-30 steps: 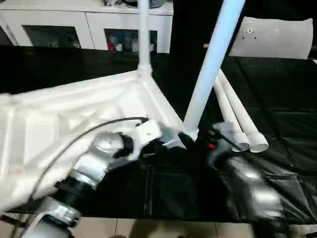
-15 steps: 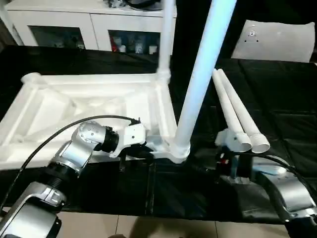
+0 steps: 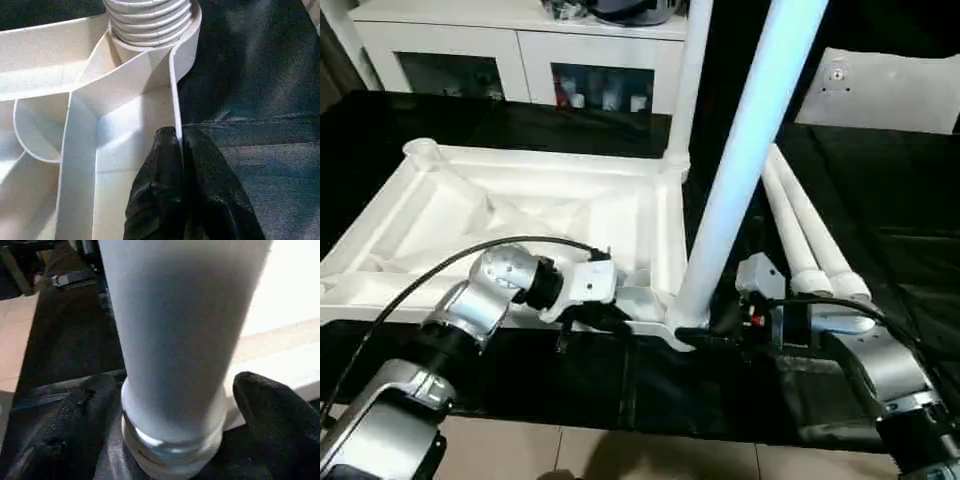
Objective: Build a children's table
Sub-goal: Rotate leg to tighten
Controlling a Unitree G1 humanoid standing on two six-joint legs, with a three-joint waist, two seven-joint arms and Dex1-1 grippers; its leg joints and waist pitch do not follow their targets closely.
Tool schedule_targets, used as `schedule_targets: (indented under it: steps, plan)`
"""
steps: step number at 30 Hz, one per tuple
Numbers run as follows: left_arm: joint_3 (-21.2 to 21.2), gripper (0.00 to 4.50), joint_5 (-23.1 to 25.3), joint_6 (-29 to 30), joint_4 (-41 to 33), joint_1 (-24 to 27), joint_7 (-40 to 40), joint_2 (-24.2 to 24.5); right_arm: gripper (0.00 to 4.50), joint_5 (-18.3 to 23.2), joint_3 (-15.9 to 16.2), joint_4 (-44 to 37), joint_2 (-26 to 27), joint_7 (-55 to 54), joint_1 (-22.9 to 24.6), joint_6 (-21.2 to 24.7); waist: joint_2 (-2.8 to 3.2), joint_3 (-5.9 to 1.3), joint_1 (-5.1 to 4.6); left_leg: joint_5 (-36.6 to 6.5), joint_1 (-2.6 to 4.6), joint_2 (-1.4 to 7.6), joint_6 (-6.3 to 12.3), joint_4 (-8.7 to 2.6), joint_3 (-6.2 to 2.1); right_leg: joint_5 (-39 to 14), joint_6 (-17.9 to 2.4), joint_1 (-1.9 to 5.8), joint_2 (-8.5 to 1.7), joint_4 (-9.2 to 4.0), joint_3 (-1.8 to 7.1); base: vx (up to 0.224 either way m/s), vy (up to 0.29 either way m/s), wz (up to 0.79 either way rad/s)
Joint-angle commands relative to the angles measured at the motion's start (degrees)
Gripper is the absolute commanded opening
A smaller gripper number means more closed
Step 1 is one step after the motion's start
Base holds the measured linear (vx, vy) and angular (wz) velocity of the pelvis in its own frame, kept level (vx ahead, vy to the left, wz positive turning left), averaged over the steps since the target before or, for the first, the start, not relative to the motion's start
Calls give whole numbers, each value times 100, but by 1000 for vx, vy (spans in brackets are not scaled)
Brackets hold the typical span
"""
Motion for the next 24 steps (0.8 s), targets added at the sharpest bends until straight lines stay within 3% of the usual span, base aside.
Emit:
schedule_targets:
  steps: [1, 11, 18, 24]
  plan:
    - [-440, 0, 309, -140, 156, 45, -347, -11, 376, 8, 86, 65, -35, 126, -98, -19, -40, -345, -13, -300, 4, 312, 498, -331, -42, 333, -1587, 299, -473, -307, 277, 0, 0, 0]
    - [-471, 0, 335, -227, 269, -8, -450, -8, 284, 4, 130, 262, 19, 286, -202, -11, -36, -347, 12, -358, 11, 320, 451, -333, -44, 224, -1581, 295, -468, -305, 265, 0, 0, 0]
    - [-479, 0, 341, -225, 277, 2, -477, 24, 271, 47, 207, 243, 14, 393, -181, 77, -31, -356, 14, -335, 11, 320, 447, -328, -45, 335, -1610, 298, -466, -295, 263, 0, 0, 0]
    - [-257, 0, 240, 392, 112, 119, -16, -138, 270, 191, 109, 38, 240, 36, 24, 375, -20, -314, 3, -461, 13, 325, 399, -351, -44, 246, -1630, 286, -463, -312, 269, 0, 0, 0]
